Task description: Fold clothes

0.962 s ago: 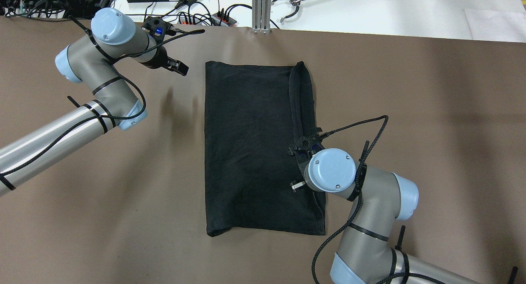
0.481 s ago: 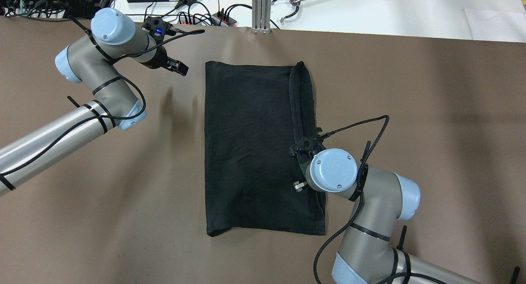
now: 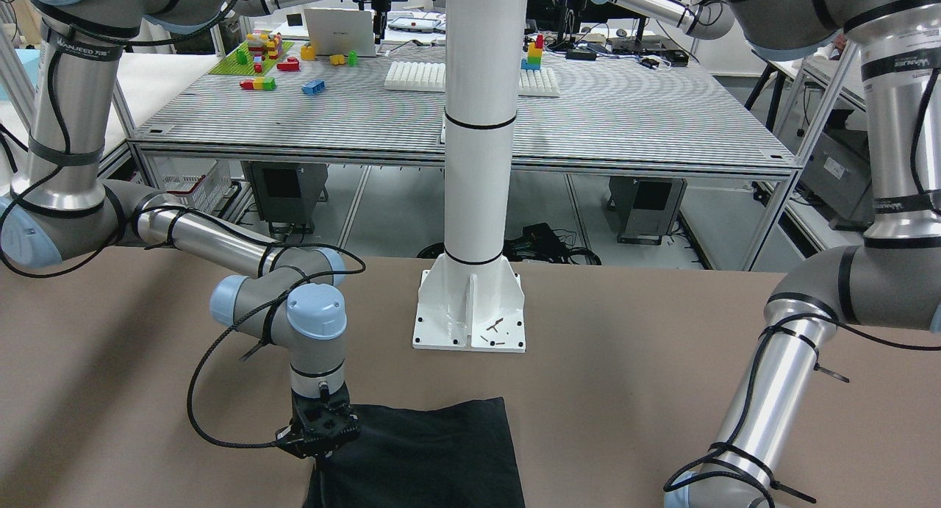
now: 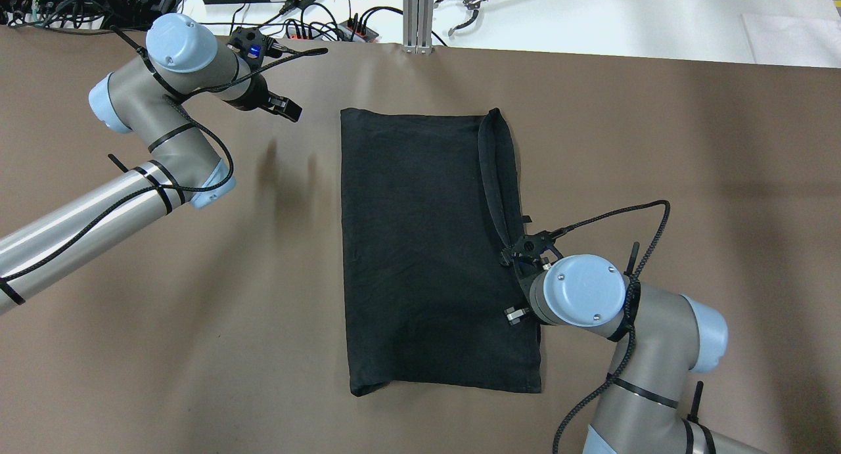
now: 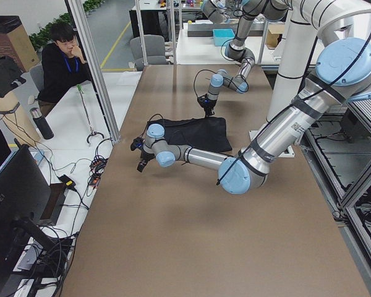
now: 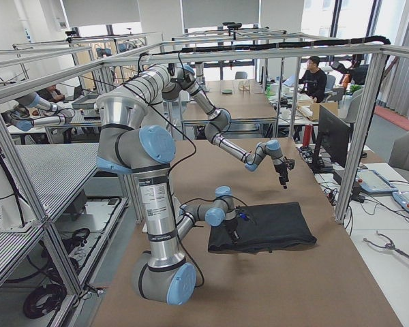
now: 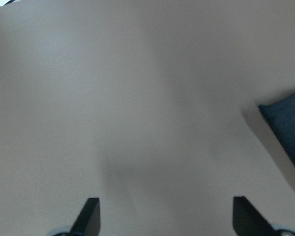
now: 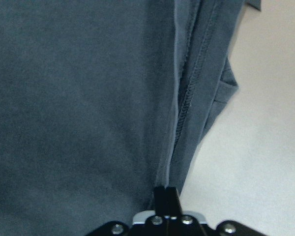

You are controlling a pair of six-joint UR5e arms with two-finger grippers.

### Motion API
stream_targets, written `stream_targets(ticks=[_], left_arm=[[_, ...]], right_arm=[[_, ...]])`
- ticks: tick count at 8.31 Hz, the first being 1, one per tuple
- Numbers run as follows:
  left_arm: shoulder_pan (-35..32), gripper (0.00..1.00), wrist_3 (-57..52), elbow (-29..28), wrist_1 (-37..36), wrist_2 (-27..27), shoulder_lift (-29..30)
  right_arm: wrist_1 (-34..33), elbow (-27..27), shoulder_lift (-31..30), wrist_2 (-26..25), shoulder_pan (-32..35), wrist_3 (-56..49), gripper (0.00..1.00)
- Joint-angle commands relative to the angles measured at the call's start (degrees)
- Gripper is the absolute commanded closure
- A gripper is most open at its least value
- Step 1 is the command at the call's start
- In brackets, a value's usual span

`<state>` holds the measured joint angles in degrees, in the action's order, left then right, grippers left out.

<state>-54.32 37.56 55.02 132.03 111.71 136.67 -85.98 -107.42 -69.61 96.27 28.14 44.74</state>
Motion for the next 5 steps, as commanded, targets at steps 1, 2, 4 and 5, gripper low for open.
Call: stream_targets(ticks=[1, 2, 4, 5], left_arm=[[0.44, 0.05, 0.06, -0.09, -0.01, 0.00, 0.09], [0.44, 0.05, 0.06, -0.09, -0.01, 0.00, 0.09], [0.44, 0.05, 0.06, -0.17, -0.01, 0.00, 0.18], [0.44, 0.05, 0.06, -0.17, -0.01, 0.00, 0.18]], right_arm=[[0.38, -2.09, -2.29, -0.20, -0.71, 0.61, 0.07], [0.38, -1.83, -1.24, -0.20, -0.45, 0.61, 0.06], [0.21, -0.26, 1.22, -0.29, 0.16, 0.70, 0.06], [0.46, 3.06, 3.93, -0.38, 0.16, 0.70, 0.07]])
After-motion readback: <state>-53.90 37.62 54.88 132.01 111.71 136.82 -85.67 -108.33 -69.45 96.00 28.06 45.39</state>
